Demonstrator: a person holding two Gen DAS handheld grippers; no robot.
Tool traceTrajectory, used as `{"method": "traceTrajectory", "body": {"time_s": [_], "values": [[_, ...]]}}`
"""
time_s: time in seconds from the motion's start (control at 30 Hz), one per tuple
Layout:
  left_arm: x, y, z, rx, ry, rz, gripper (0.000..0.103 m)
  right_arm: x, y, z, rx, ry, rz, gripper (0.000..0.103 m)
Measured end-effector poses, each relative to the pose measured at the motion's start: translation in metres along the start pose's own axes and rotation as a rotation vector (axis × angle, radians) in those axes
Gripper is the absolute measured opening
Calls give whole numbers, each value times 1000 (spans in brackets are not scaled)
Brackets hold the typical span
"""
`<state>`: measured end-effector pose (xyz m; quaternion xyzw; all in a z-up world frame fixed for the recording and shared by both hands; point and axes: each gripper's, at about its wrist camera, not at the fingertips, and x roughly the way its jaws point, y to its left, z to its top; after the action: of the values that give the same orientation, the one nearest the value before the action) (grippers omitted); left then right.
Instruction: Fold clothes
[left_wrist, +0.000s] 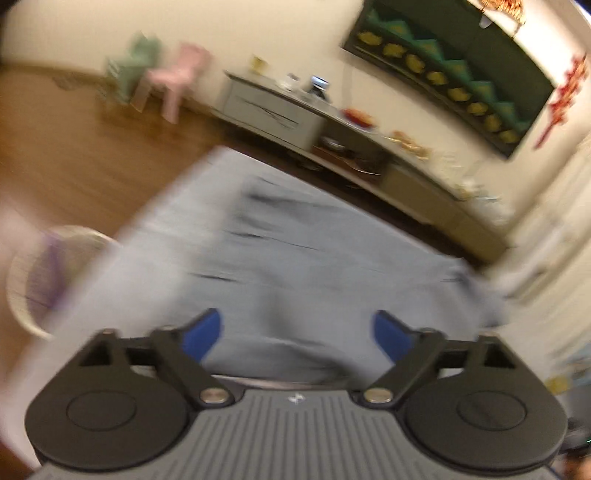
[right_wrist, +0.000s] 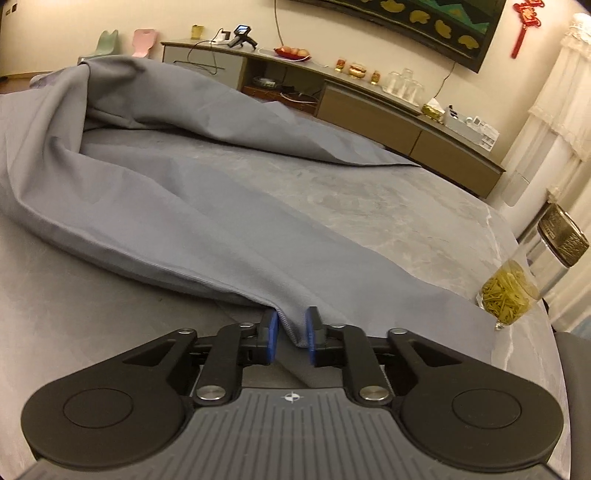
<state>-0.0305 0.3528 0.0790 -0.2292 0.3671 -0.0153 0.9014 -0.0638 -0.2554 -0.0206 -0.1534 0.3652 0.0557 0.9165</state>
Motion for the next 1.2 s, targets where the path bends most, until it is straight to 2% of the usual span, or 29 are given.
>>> {"method": "traceTrajectory", "body": {"time_s": [0.07,0.1,0.13,0.17,0.27,0.3,0.33,0.4,0.47,0.5,0.57,0.63,0.67,0.7,0.73,0.77,0.83,0.9,0.97,1.03,1.13,1.2], "values": [[31,-18,4,-44,93,-92,97,-2,1,-1,3,-7,-4,35],[48,-25,4,-55,134,-104,97,-4,2,-1,4,-13,-5,44],[69,-33,5,-52,177,-97,97,-5,2,-2,3,-18,-5,51],[91,-41,5,-48,219,-88,98,-5,3,-2,2,-21,-4,54],[144,-59,6,-30,299,41,99,-6,5,-3,-11,-25,-2,59],[158,-62,6,-21,312,83,86,-6,6,-3,-13,-26,-1,60],[156,-64,9,-18,281,70,70,-6,6,-3,-13,-26,2,60],[151,-68,15,-10,219,45,3,-5,4,-2,-5,-23,9,60],[145,-73,22,-2,154,17,2,-4,-2,-2,26,-20,16,58],[112,-81,26,17,29,-84,1,-5,-7,-1,48,-22,22,58],[41,-93,2,166,-136,-207,2,-7,-15,-1,97,-31,31,58],[-28,-104,-22,313,-294,-325,9,-8,-24,0,142,-43,27,58],[-22,-97,-32,315,-177,-280,26,-7,-27,0,158,-43,22,58],[-15,-90,-42,315,-60,-232,52,-6,-29,1,166,-38,21,58],[-4,-77,-49,269,53,-135,59,-4,-28,2,161,-34,22,59],[3,-62,-51,204,115,-77,62,-4,-25,3,151,-31,23,60],[1,-32,-50,50,136,-112,67,-3,-20,3,130,-28,27,62],[-4,-7,-42,-85,92,-125,84,-6,-14,1,105,-34,22,67],[-4,12,-33,-206,52,-95,90,-9,-11,-1,94,-45,6,70],[9,33,-24,-334,53,-90,91,-11,-12,-1,101,-52,1,72],[45,47,-11,-417,123,-85,92,-11,-10,-1,98,-52,-7,72],[66,41,-5,-422,142,-96,89,-11,-10,0,106,-55,-1,72]]}}
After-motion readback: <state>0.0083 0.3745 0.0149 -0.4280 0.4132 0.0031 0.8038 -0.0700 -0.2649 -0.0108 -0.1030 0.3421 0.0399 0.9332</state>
